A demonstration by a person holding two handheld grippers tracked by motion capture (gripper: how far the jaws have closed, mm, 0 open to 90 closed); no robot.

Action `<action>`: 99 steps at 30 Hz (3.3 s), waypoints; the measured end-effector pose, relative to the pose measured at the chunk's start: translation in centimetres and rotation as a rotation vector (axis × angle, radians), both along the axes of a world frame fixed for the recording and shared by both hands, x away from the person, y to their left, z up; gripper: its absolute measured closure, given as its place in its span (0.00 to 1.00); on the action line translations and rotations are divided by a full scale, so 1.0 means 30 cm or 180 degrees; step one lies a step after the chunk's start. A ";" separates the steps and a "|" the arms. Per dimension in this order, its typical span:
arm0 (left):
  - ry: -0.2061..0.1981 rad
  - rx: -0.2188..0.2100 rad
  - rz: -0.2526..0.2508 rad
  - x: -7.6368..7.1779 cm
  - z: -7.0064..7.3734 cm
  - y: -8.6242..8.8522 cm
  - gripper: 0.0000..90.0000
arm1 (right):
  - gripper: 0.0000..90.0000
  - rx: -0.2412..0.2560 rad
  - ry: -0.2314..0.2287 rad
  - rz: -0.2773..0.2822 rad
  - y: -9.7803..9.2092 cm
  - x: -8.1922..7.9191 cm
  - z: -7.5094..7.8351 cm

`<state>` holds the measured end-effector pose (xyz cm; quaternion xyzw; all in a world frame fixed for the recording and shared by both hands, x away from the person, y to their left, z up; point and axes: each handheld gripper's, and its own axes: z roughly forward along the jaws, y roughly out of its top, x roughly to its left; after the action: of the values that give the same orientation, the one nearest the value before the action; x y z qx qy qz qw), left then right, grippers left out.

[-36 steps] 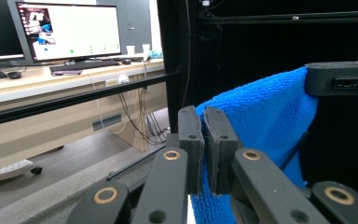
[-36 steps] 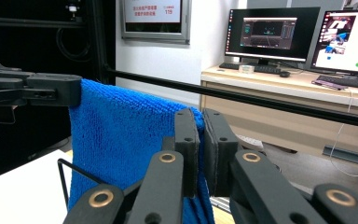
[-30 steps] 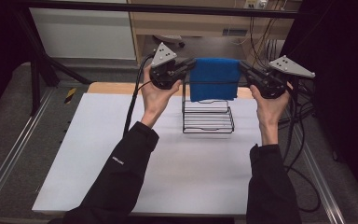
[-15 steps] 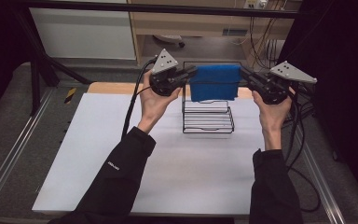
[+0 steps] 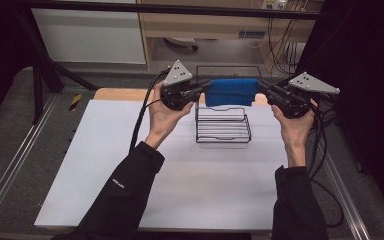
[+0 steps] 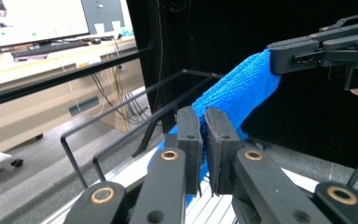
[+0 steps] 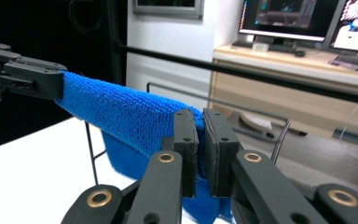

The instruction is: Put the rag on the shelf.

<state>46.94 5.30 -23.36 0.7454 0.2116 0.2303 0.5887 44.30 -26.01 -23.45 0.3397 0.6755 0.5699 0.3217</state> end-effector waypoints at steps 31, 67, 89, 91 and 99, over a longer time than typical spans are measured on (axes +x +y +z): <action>0.0337 0.0340 0.0076 -0.002 -0.112 -0.009 0.94 | 0.67 0.0003 0.0227 0.0191 -0.006 -0.030 -0.036; 0.0687 0.0514 0.0068 0.017 -0.122 -0.070 1.00 | 0.97 -0.0099 0.0696 0.0115 0.023 0.004 -0.151; 0.0728 0.0516 0.0178 -0.055 -0.133 0.086 0.62 | 0.72 -0.0024 0.0597 0.0237 0.024 -0.078 -0.110; 0.0734 0.0566 0.0208 -0.069 -0.144 0.111 0.58 | 0.66 -0.0006 0.0584 0.0265 0.026 -0.091 -0.107; 0.0714 0.0637 0.0262 -0.118 -0.205 0.222 0.40 | 0.36 0.0022 0.0649 0.0240 0.038 -0.127 -0.112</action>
<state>43.40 11.98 -29.51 0.8121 0.2824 0.1894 0.4742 40.51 -24.86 -26.81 0.3713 0.7151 0.5464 0.2285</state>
